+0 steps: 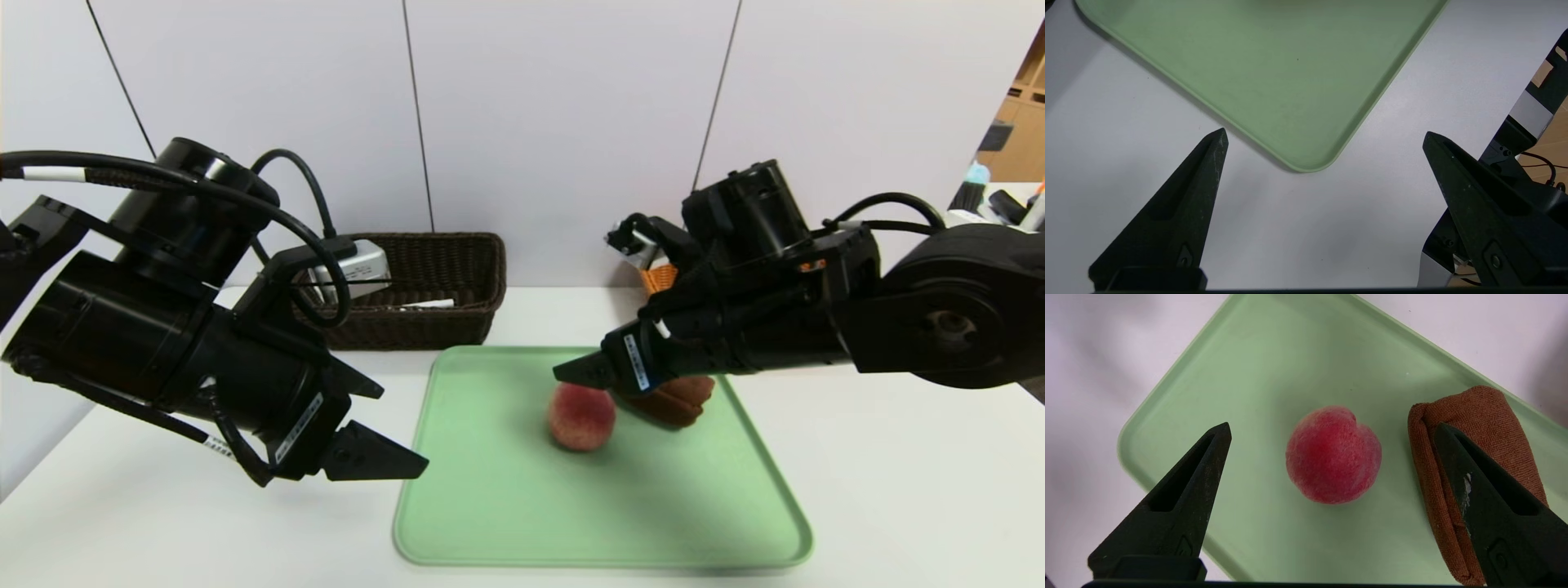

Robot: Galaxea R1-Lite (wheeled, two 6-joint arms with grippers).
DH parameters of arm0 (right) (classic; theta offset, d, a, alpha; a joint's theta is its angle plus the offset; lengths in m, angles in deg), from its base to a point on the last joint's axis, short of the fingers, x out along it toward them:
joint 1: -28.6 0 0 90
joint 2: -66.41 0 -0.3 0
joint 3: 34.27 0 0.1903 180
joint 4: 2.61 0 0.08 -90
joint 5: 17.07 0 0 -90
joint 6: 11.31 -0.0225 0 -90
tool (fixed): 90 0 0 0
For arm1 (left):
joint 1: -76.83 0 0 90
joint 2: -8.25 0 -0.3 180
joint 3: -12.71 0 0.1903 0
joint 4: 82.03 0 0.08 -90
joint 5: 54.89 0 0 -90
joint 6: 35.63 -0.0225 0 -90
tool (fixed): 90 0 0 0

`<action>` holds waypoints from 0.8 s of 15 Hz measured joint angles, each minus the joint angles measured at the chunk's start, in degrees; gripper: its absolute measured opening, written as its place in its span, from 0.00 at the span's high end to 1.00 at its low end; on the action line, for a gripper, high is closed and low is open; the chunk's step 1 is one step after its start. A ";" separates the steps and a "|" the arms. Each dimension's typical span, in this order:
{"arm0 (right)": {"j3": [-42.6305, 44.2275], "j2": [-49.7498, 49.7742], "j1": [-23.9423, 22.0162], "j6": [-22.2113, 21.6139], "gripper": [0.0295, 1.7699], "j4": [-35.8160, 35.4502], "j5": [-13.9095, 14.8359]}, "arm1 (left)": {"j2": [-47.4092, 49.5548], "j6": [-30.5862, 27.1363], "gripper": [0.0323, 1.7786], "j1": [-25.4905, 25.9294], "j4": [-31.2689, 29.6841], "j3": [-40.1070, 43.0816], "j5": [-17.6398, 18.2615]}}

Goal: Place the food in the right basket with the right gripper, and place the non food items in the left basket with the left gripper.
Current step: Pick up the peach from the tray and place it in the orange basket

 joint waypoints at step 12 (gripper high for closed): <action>10.14 -10.61 5.46 -4.23 0.03 13.23 7.70 | -0.06 0.13 0.05 -0.02 -0.15 0.01 -0.02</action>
